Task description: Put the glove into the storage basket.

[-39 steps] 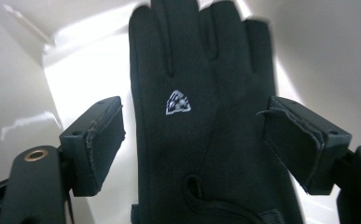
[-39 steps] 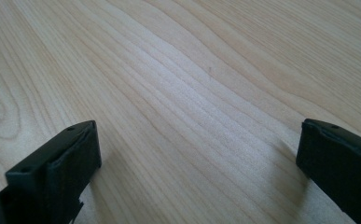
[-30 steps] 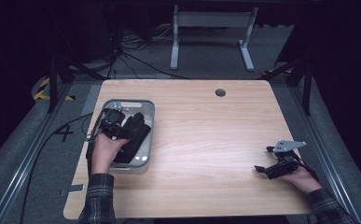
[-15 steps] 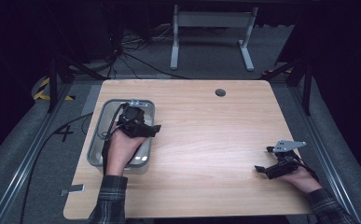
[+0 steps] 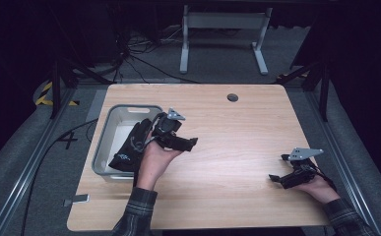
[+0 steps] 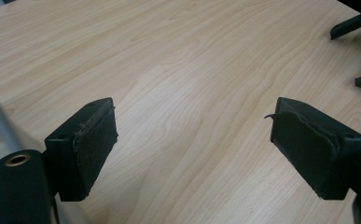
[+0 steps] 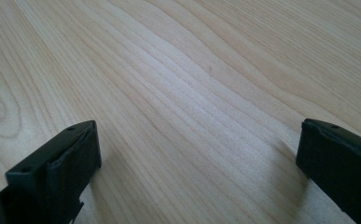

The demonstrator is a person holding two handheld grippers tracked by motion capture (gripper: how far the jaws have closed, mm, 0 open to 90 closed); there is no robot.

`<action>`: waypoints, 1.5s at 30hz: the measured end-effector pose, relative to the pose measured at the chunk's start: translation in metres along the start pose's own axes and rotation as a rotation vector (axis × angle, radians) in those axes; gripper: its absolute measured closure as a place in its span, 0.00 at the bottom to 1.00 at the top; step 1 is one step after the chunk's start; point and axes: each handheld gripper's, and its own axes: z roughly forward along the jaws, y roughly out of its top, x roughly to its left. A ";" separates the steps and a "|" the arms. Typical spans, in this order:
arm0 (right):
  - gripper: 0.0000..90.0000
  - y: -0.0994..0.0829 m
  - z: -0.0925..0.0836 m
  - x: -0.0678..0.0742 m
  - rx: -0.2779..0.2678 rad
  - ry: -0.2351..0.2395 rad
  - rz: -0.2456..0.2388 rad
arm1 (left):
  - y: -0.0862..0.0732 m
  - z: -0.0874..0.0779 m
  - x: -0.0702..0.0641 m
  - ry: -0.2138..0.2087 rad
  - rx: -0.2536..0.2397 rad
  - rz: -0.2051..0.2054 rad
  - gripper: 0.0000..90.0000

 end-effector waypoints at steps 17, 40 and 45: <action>0.00 0.000 0.000 0.000 0.000 0.006 -0.007 | -0.018 0.059 -0.054 -0.074 0.048 0.067 0.16; 0.00 0.000 0.000 0.000 -0.001 0.009 -0.011 | -0.044 0.115 -0.083 -0.068 0.131 0.144 0.15; 0.00 0.000 0.000 0.000 -0.001 0.009 -0.011 | -0.047 0.124 -0.087 -0.044 0.156 0.180 0.10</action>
